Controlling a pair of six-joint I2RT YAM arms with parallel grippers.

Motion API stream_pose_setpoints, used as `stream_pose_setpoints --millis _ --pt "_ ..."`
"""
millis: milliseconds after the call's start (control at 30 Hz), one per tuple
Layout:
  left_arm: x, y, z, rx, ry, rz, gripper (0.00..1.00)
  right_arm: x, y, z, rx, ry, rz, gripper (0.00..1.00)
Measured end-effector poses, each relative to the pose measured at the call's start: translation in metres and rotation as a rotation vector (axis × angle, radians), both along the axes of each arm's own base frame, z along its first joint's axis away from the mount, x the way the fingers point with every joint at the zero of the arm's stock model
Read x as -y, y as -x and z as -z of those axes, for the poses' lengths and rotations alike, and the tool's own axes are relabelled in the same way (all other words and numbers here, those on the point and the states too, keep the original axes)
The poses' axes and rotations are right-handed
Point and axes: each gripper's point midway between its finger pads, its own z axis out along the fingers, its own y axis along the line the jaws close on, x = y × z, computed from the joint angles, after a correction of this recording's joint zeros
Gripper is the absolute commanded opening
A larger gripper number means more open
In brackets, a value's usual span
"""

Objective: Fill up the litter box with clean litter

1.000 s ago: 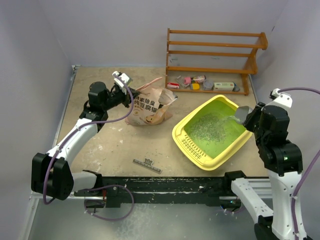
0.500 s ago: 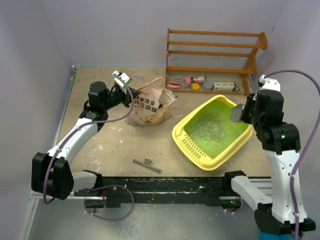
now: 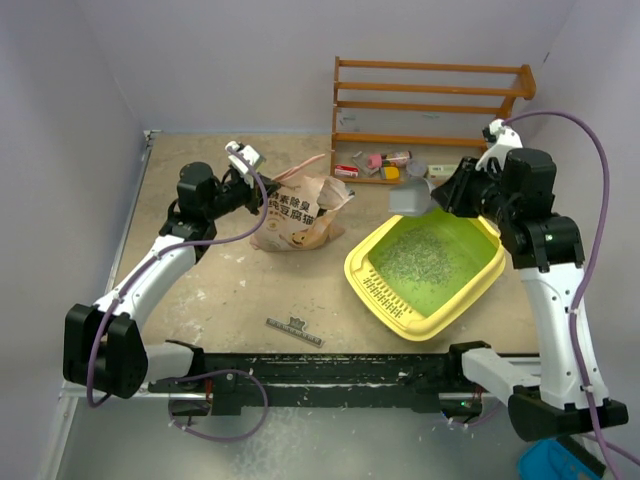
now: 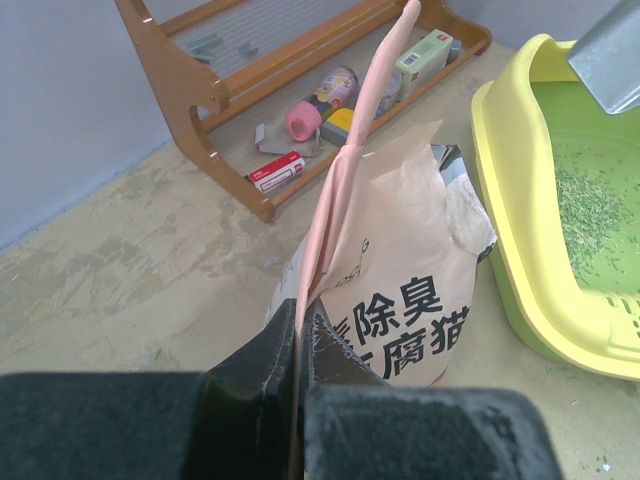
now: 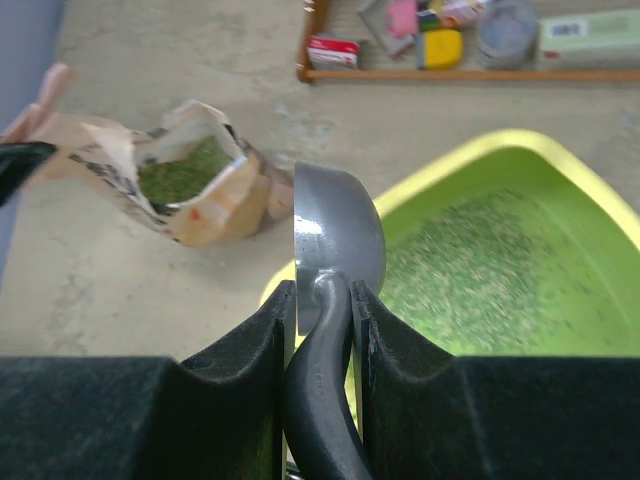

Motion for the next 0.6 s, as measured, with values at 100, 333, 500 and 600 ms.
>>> stream_pose_setpoints --millis 100,333,500,600 --pt "0.0 0.0 0.0 -0.001 0.0 0.0 0.0 -0.015 -0.012 -0.01 0.045 -0.063 -0.051 0.0" --pt "-0.001 0.001 -0.001 0.0 -0.002 -0.001 0.0 -0.043 -0.042 -0.018 0.081 -0.164 -0.149 0.0" --pt "-0.002 0.004 -0.002 -0.005 -0.005 -0.006 0.0 -0.066 -0.06 0.001 0.024 -0.175 -0.209 0.0" --pt "-0.003 0.005 -0.003 -0.006 -0.005 -0.008 0.0 -0.088 -0.067 0.017 -0.028 -0.162 -0.256 0.0"
